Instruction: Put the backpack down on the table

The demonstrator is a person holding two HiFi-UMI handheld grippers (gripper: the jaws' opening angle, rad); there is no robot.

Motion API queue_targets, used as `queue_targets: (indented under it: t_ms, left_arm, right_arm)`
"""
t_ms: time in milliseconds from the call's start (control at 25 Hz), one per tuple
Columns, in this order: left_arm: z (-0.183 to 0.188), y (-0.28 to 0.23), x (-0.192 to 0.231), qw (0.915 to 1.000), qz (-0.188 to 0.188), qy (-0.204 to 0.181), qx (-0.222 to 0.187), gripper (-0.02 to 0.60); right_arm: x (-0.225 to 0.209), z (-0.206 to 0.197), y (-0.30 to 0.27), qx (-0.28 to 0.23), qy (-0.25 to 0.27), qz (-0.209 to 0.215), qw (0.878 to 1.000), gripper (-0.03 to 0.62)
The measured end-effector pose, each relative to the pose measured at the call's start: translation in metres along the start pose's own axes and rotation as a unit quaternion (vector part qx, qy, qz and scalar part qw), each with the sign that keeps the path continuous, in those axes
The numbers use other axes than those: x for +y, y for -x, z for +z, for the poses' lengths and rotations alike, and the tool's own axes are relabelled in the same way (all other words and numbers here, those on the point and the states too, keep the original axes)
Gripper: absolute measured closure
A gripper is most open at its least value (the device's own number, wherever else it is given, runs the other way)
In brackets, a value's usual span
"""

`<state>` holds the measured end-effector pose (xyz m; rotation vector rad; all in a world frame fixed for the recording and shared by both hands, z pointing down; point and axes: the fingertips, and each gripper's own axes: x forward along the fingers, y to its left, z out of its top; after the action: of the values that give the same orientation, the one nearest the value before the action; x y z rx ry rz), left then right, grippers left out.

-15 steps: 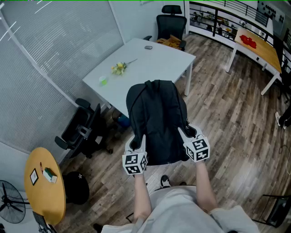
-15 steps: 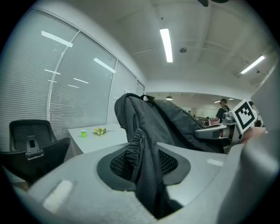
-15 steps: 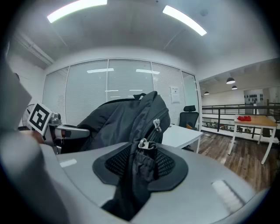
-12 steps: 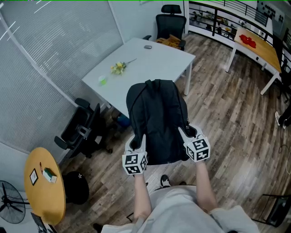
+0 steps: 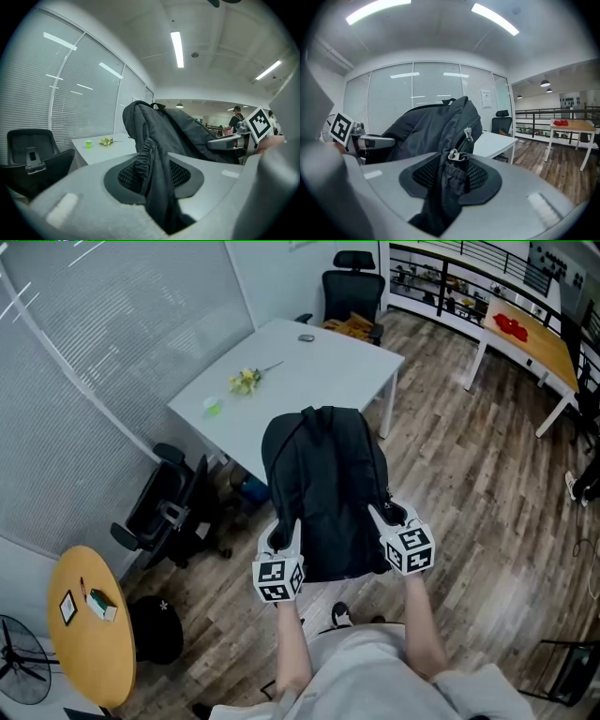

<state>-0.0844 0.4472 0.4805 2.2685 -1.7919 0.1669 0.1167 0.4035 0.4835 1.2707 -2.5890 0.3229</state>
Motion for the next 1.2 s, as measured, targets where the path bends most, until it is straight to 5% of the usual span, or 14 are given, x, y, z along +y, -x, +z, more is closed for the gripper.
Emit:
queue_targets:
  t_ms: [760, 1200]
  left_arm:
    - [0.011, -0.014, 0.051, 0.9996, -0.026, -0.003, -0.013, 0.479]
    - [0.02, -0.077, 0.072, 0.9998, -0.01, 0.007, -0.016, 0.479]
  right_arm:
    - [0.023, 0.012, -0.043, -0.015, 0.005, -0.019, 1.0, 0.473]
    - [-0.015, 0.032, -0.101, -0.014, 0.022, 0.002, 1.0, 0.471]
